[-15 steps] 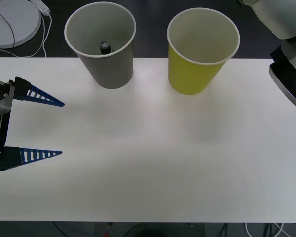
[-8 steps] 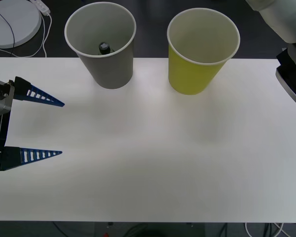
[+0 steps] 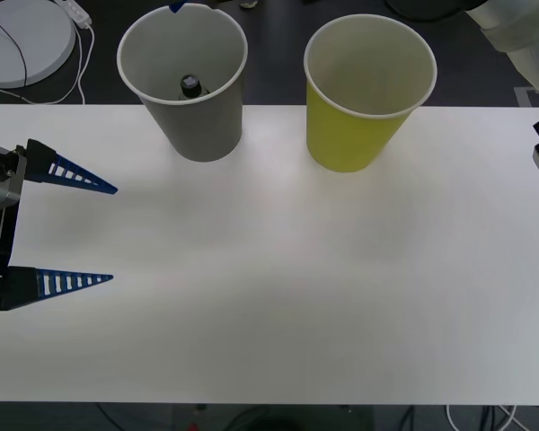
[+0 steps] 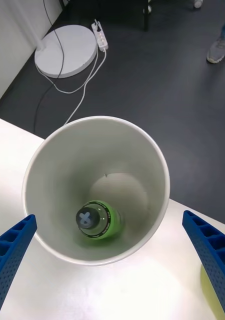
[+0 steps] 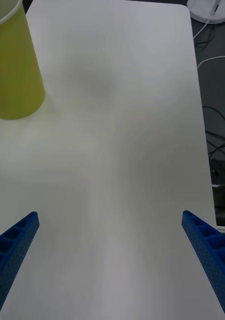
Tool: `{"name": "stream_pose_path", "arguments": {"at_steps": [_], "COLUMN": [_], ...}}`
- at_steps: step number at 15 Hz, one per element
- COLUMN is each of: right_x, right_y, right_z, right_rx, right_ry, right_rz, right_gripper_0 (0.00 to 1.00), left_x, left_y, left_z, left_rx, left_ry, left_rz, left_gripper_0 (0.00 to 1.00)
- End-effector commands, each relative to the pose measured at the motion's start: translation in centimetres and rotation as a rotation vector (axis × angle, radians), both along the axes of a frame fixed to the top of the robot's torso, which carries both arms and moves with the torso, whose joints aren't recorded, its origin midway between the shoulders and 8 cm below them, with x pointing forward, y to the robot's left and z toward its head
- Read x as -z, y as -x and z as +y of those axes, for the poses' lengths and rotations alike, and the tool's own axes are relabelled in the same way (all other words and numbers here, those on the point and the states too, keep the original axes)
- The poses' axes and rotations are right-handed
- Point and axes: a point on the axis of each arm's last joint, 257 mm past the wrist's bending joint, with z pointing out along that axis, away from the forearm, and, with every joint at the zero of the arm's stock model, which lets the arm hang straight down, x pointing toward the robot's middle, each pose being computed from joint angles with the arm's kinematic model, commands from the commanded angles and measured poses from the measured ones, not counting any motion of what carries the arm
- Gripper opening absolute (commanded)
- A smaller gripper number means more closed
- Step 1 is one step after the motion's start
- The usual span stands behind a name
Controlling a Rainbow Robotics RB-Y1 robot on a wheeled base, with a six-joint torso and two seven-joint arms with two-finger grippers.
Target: Put the can into the green bin and the plastic bottle into the gray bin
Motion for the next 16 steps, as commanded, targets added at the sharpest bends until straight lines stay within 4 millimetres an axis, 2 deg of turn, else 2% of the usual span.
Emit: {"name": "stream_pose_path", "arguments": {"at_steps": [1, 11, 16], "right_x": [-0.2, -0.6, -0.3], "right_y": [1.0, 5.8, 8.9], "right_z": [-0.9, -1.4, -1.6], "right_rx": [-0.042, -0.162, -0.273], "right_ry": [-0.006, -0.189, -0.261], "right_rz": [-0.034, -0.102, -0.173], "right_gripper_0": [1.00, 1.00, 1.00], "left_x": [0.0, 0.0, 0.0], "left_y": [0.0, 0.0, 0.0], "left_z": [0.0, 0.0, 0.0], "left_rx": [0.000, 0.000, 0.000], "left_ry": [0.000, 0.000, 0.000], "left_rz": [0.000, 0.000, 0.000], "left_gripper_0": [1.00, 1.00, 1.00]}}
